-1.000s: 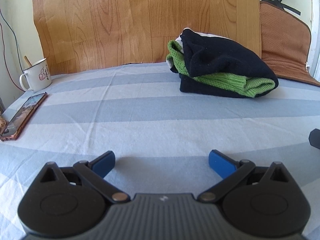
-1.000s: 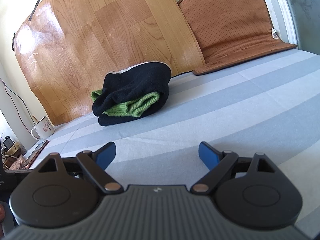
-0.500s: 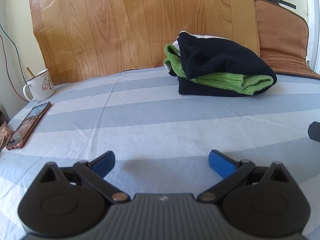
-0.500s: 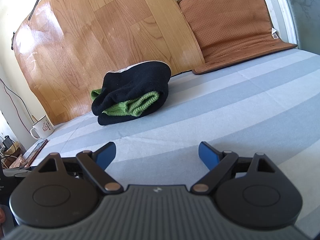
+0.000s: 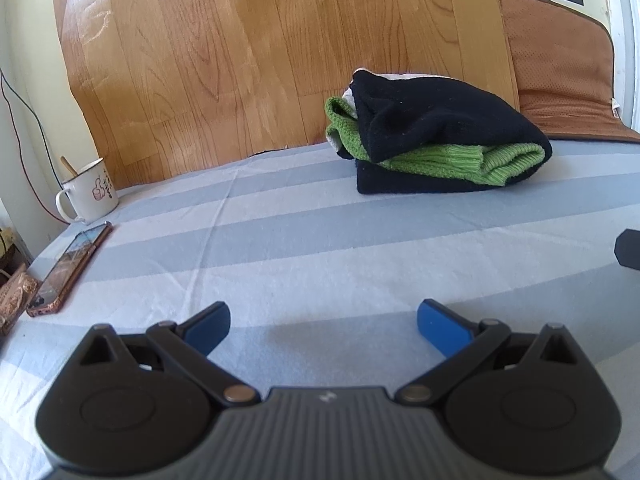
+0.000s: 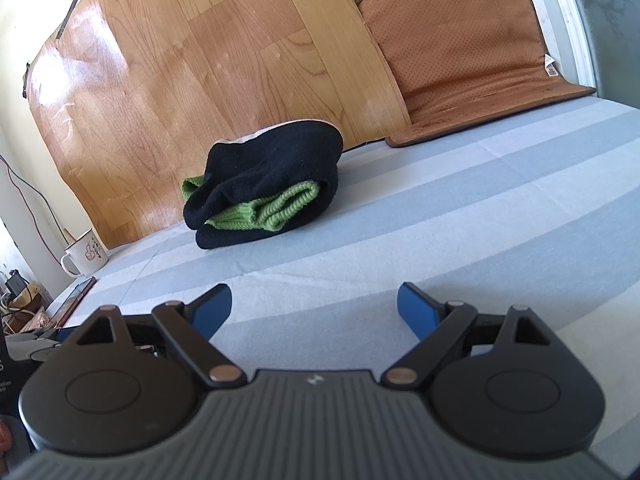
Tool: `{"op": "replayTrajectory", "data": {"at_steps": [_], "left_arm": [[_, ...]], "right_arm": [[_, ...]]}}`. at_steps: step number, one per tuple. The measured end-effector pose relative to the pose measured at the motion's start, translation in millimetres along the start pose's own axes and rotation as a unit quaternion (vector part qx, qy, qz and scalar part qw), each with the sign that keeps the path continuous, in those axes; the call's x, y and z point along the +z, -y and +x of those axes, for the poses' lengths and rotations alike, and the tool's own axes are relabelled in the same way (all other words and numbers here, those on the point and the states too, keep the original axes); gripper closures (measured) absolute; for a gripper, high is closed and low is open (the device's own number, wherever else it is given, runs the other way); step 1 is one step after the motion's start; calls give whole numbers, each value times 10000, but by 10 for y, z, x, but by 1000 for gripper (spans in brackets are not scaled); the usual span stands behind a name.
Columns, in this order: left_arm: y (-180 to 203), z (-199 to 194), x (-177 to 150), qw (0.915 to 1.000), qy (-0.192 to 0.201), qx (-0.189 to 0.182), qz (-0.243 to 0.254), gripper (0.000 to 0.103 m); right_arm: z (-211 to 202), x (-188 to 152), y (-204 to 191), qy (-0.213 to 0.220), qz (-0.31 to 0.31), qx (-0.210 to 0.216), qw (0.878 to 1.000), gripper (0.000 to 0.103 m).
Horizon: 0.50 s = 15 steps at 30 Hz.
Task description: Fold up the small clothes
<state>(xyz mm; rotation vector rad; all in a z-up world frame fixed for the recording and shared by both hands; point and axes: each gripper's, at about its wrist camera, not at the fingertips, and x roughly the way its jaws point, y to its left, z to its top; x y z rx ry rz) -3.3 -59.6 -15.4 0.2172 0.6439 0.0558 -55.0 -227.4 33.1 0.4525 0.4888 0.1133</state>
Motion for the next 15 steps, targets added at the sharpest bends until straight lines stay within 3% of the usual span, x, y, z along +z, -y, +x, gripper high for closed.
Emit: {"op": "replayTrajectory", "data": {"at_steps": [15], "left_arm": [[0, -6, -6, 10000, 19, 3, 39, 0]], "right_arm": [[2, -31, -18, 31, -41, -12, 10000, 11]]}}
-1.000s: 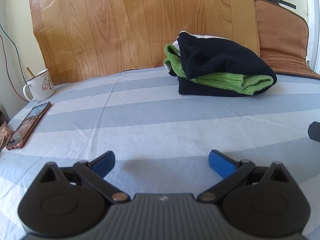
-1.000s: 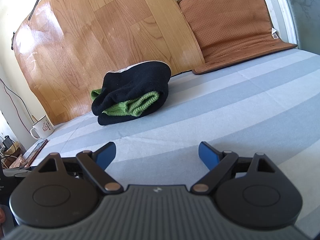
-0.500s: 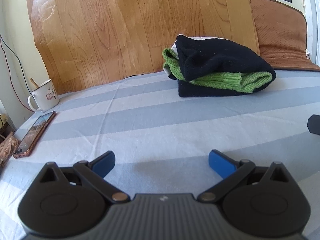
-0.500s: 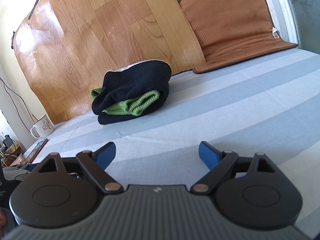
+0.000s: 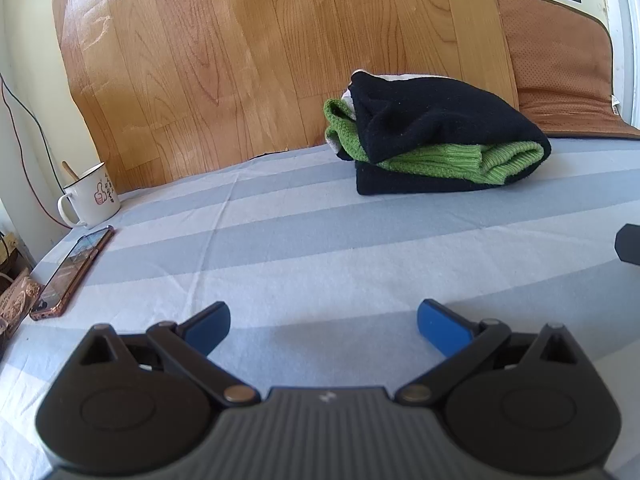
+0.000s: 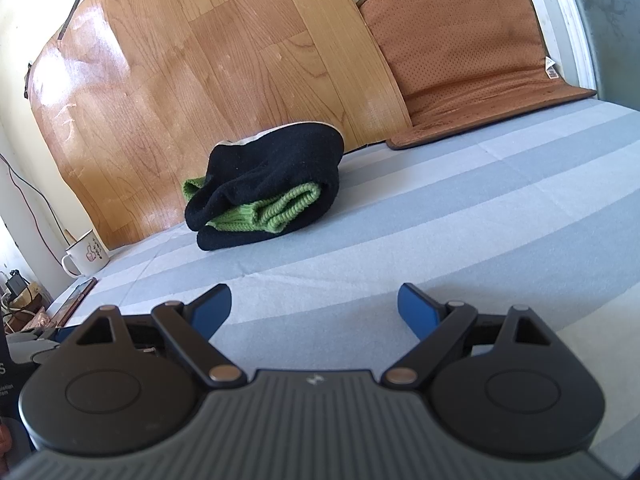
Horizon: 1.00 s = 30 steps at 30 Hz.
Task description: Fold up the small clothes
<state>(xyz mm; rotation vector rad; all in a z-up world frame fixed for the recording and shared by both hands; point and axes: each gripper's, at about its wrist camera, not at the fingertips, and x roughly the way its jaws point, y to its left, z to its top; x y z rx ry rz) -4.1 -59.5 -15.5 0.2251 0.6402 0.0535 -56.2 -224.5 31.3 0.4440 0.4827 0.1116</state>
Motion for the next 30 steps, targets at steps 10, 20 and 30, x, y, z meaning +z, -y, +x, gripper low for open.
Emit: {"op": "replayTrajectory", "data": {"at_steps": [10, 20, 30], "left_arm": [[-10, 4, 0, 10000, -3, -20, -18, 0], [-14, 0, -2, 10000, 0, -27, -23, 0], [14, -11, -8, 9999, 46, 47, 78, 0]], "right_arm": [[-9, 11, 8, -4, 25, -5, 10000, 11], [-11, 12, 5, -8, 37, -1, 10000, 11], [-11, 14, 9, -6, 40, 2, 10000, 11]]}}
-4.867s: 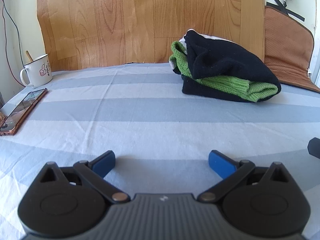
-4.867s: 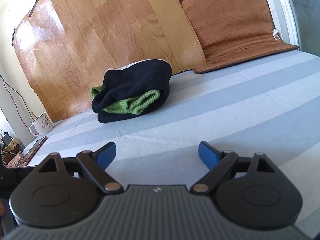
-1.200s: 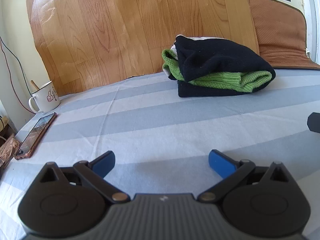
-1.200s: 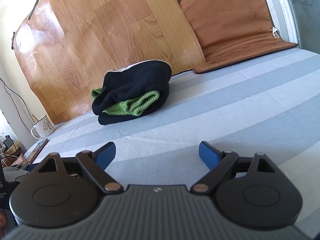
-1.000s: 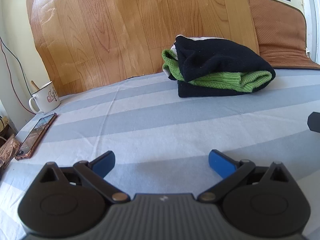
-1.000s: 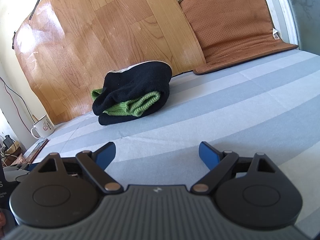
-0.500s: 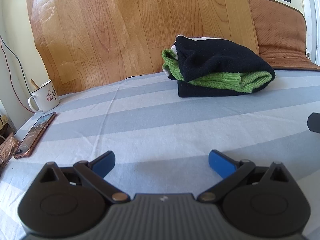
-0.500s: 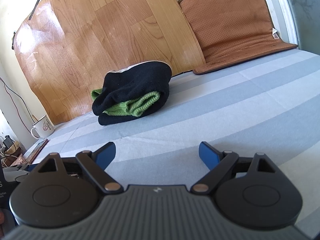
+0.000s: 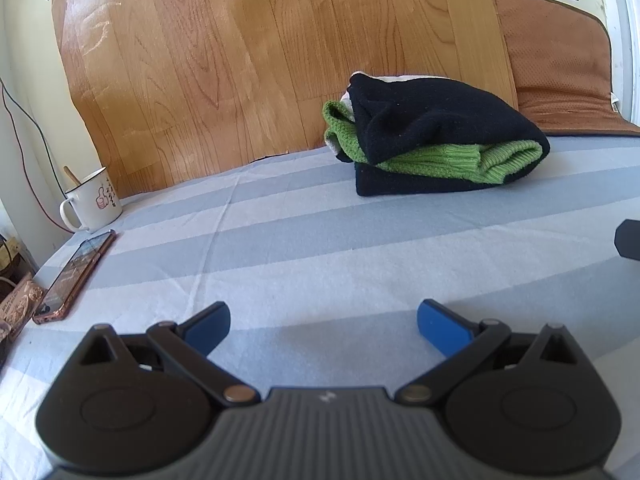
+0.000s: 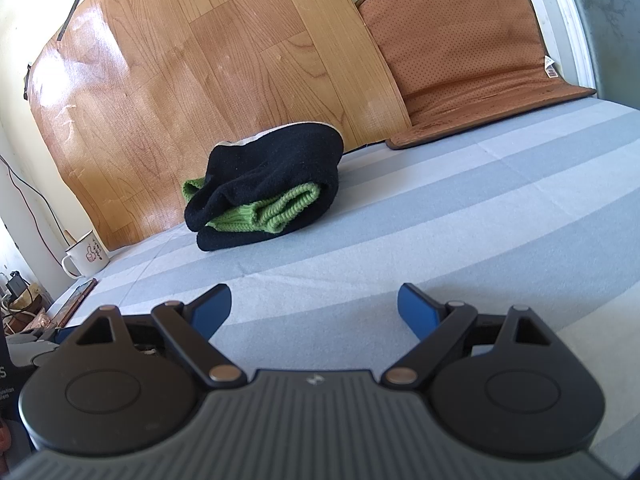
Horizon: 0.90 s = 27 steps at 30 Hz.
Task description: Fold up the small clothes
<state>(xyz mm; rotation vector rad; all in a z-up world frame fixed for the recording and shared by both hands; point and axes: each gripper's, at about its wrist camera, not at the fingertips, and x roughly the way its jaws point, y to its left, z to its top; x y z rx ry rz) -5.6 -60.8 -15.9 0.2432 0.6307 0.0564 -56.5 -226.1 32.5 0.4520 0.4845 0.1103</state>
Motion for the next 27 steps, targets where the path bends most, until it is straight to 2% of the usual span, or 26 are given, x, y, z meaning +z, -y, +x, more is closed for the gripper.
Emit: {"op": "replayTrajectory", "data": {"at_steps": [27], "left_arm": [[-12, 5, 6, 10000, -12, -32, -12, 0]], "right_arm": [[3, 3, 10, -9, -2, 9, 10000, 11]]}}
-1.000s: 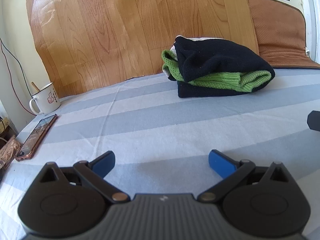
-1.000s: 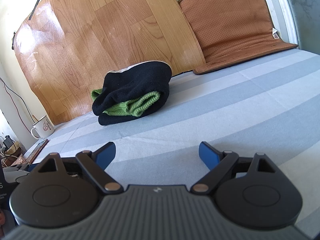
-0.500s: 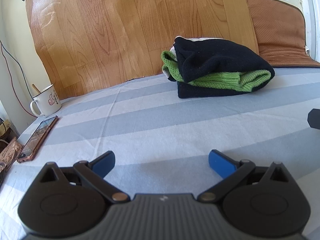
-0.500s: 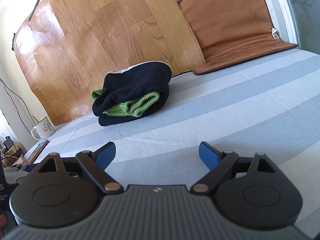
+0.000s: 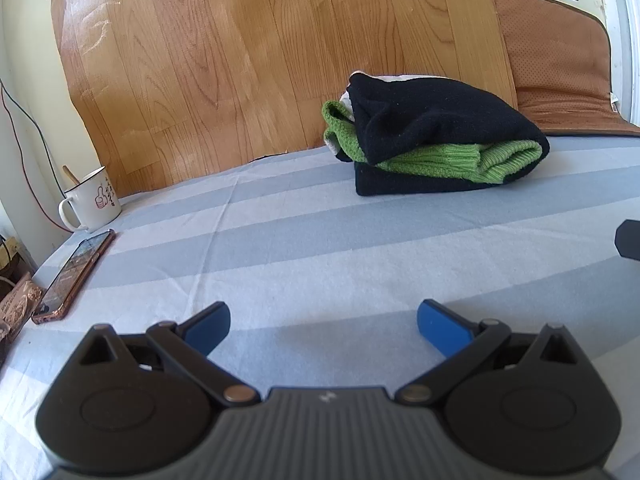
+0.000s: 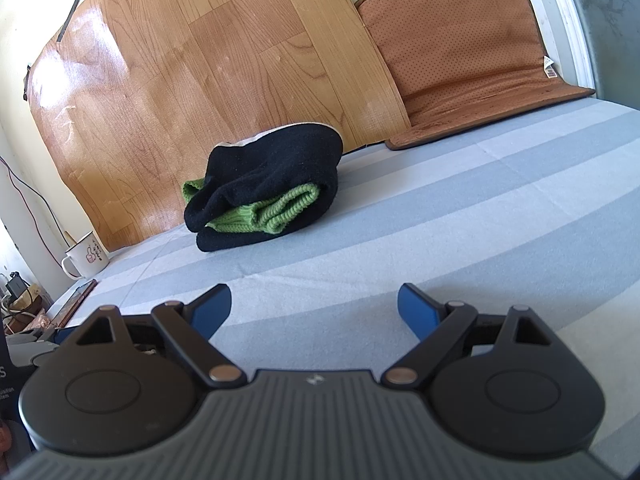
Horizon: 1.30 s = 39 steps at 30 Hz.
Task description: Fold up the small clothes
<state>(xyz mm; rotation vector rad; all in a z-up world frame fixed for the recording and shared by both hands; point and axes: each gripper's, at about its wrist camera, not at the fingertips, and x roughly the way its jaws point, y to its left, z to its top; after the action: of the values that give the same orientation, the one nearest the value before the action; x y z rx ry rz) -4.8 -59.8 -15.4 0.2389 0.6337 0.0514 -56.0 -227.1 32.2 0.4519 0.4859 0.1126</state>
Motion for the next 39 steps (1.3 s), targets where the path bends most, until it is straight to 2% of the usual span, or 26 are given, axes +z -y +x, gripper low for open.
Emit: {"op": "replayTrajectory", "data": {"at_steps": [39], "left_arm": [[-39, 12, 0, 10000, -35, -54, -36, 0]], "right_arm": [[2, -2, 6, 11, -27, -3, 10000, 11]]}}
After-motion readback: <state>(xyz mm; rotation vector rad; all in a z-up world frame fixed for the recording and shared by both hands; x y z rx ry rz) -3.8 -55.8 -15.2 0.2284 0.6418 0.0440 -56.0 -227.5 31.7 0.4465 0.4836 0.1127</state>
